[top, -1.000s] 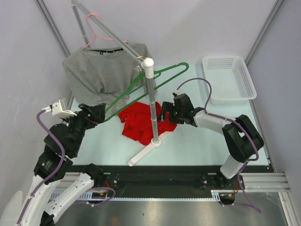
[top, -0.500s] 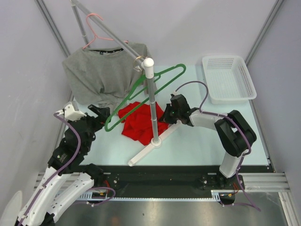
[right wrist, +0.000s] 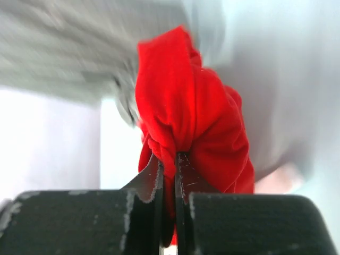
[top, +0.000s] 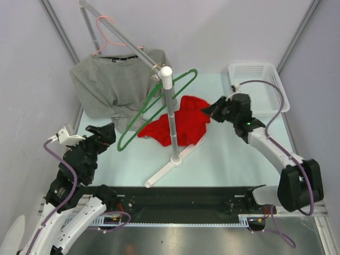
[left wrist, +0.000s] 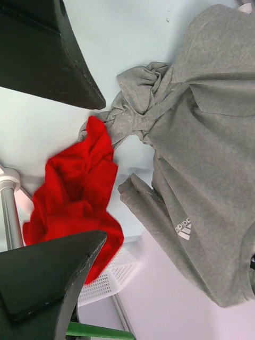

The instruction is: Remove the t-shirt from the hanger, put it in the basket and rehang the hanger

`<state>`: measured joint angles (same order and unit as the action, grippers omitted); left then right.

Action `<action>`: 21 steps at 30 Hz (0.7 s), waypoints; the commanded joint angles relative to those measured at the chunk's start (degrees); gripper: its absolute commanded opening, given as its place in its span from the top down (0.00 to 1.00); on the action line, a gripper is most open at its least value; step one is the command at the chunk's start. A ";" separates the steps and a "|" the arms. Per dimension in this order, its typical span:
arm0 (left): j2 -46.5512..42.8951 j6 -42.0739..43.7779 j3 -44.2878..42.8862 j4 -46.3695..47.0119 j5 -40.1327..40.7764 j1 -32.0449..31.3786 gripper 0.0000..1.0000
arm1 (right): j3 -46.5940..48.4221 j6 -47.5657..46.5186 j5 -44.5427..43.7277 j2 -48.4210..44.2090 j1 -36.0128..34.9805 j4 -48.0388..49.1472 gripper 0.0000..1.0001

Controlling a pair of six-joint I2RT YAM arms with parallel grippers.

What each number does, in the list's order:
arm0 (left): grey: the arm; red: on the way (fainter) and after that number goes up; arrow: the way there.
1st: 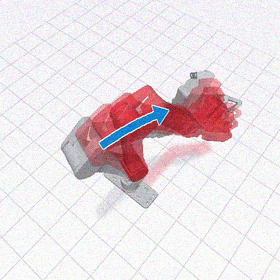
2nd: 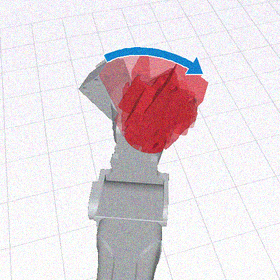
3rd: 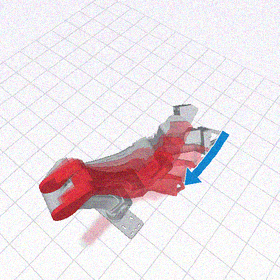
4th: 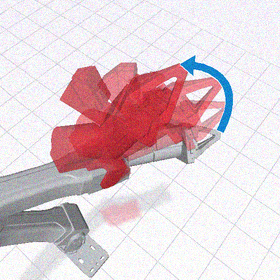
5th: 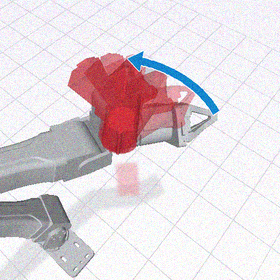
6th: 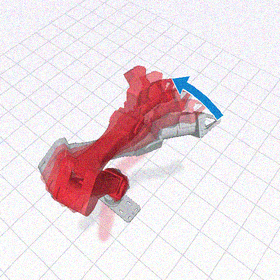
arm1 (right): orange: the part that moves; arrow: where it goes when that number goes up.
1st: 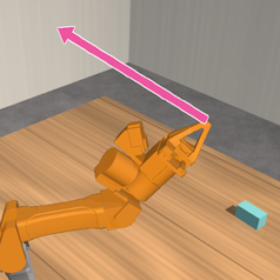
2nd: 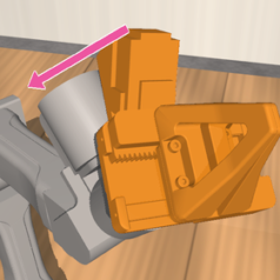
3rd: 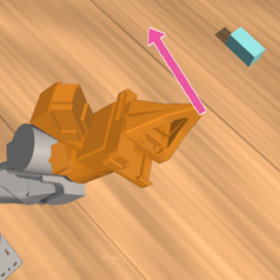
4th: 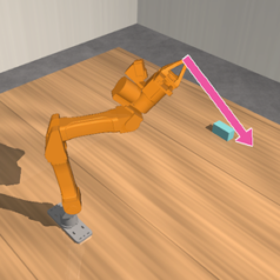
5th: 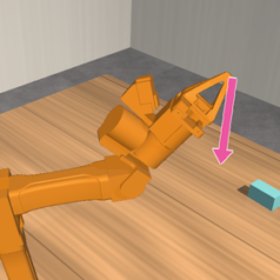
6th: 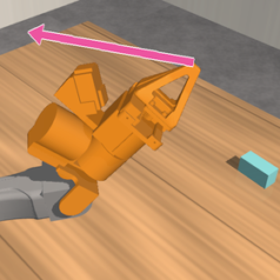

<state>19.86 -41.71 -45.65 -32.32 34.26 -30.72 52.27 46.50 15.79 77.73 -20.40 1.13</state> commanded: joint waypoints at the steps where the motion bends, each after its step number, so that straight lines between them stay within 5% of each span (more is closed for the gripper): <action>1: -1.75 1.54 0.12 0.85 1.33 0.22 0.00 | 4.67 0.61 1.79 -8.54 7.03 -0.86 1.00; 8: -1.40 1.81 -0.49 0.15 1.25 0.31 0.00 | 16.79 0.25 5.03 -12.25 19.33 -6.92 1.00; 21: 0.97 2.43 -2.25 0.76 -1.83 0.31 0.02 | 31.22 10.97 12.78 -5.50 41.75 -2.18 1.00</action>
<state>19.40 -40.91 -45.67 -32.32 34.04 -30.74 78.24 53.39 25.98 69.89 17.74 -5.56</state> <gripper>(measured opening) 0.986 0.053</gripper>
